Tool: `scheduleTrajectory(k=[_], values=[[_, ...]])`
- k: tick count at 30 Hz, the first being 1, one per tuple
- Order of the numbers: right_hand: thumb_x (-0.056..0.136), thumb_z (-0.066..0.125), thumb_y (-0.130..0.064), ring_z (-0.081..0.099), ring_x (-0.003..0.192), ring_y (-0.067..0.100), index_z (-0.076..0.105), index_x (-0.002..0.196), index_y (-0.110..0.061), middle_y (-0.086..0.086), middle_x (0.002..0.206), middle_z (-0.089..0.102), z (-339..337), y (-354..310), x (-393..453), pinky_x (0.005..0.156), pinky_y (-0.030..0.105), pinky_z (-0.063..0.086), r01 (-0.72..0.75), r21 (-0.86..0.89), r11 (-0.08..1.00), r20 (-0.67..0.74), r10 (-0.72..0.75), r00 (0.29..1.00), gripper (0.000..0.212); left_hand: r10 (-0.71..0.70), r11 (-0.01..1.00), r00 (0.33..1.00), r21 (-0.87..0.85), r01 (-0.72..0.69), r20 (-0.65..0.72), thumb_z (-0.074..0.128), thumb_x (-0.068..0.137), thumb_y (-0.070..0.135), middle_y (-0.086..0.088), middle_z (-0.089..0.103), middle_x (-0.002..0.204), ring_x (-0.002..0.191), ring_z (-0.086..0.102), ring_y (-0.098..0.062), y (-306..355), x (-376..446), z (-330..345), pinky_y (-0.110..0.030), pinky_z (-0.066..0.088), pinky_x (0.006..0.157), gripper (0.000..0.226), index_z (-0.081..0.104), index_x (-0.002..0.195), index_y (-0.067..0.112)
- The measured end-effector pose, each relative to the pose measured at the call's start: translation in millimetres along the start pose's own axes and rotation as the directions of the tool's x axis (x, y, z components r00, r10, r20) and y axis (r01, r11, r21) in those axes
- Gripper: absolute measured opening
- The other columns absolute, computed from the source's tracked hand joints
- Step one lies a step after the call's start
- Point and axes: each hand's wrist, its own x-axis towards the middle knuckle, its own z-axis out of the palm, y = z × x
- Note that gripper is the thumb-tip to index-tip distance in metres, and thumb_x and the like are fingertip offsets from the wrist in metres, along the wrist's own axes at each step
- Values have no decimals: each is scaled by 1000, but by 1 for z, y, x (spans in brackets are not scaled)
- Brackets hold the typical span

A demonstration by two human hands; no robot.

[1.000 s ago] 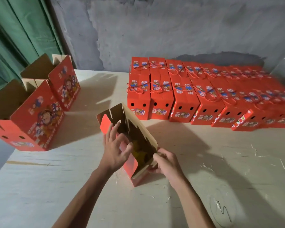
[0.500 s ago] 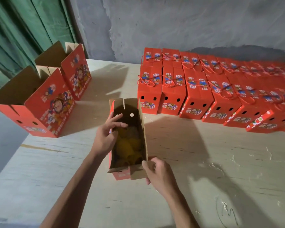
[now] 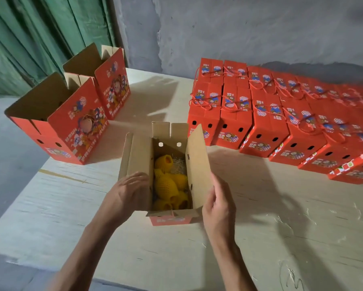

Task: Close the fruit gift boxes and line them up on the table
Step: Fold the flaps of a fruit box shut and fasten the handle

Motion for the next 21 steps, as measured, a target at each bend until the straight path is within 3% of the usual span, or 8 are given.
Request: scheduleTrajectory(k=[2, 4, 7, 11, 16, 19, 21], values=[[98, 52, 6, 66, 120, 30, 63, 133, 1, 14, 130, 67, -2, 17, -3, 100, 27, 52, -105, -29, 994, -42, 103, 994, 36, -190, 965, 982, -182, 187, 1, 40, 109, 38, 10, 67, 133, 124, 59, -3, 2, -19, 14, -8, 44, 100, 35, 72, 120, 28], [91, 57, 16, 63, 126, 32, 63, 132, 4, 14, 137, 64, -3, 30, -6, 103, 26, 49, -131, -144, 981, -21, 129, 991, 43, -367, 848, 930, -400, 347, 28, 36, 106, 54, 19, 61, 140, 131, 54, 0, 2, -39, 26, -21, 48, 102, 40, 65, 131, 41], [81, 64, 21, 52, 139, 32, 62, 134, 5, 13, 149, 55, 0, 41, -9, 111, 44, 47, -22, -321, 947, 94, 55, 994, 56, -418, 755, 908, -550, 356, 12, 26, 101, 63, 20, 57, 145, 139, 48, -4, 4, -56, 38, -30, 38, 107, 55, 64, 134, 39], [79, 60, 25, 42, 146, 27, 51, 146, 1, 9, 156, 47, 5, 45, -8, 119, 42, 38, -54, -328, 943, 287, 154, 945, 72, -335, 837, 942, -463, 293, -9, 28, 97, 74, 16, 44, 157, 150, 35, -11, 13, -64, 50, -44, 34, 110, 65, 63, 136, 36], [93, 54, 11, 49, 141, 23, 58, 141, 0, 7, 152, 52, 2, 49, -6, 113, 41, 45, -128, -247, 961, 320, 205, 925, 49, -330, 888, 944, -348, 302, -23, 49, 84, 84, 20, 34, 162, 151, 31, -10, 19, -64, 58, -57, 48, 105, 64, 65, 129, 41], [96, 57, -2, 50, 141, 24, 59, 141, -1, 7, 152, 52, 1, 48, -3, 114, 41, 44, -142, -270, 952, 306, 225, 925, 45, -398, 895, 913, -255, 365, -90, 63, 78, 81, 24, 35, 158, 145, 38, -7, 30, -58, 67, -49, 54, 101, 66, 60, 130, 40], [96, 56, -7, 39, 148, 23, 50, 148, -3, 7, 160, 42, 1, 48, -6, 123, 40, 32, -73, -337, 939, 364, 202, 909, 52, -438, 887, 885, -237, 396, -158, 64, 77, 82, 17, 41, 151, 137, 44, -9, 39, -49, 76, -45, 53, 103, 78, 53, 137, 33]])
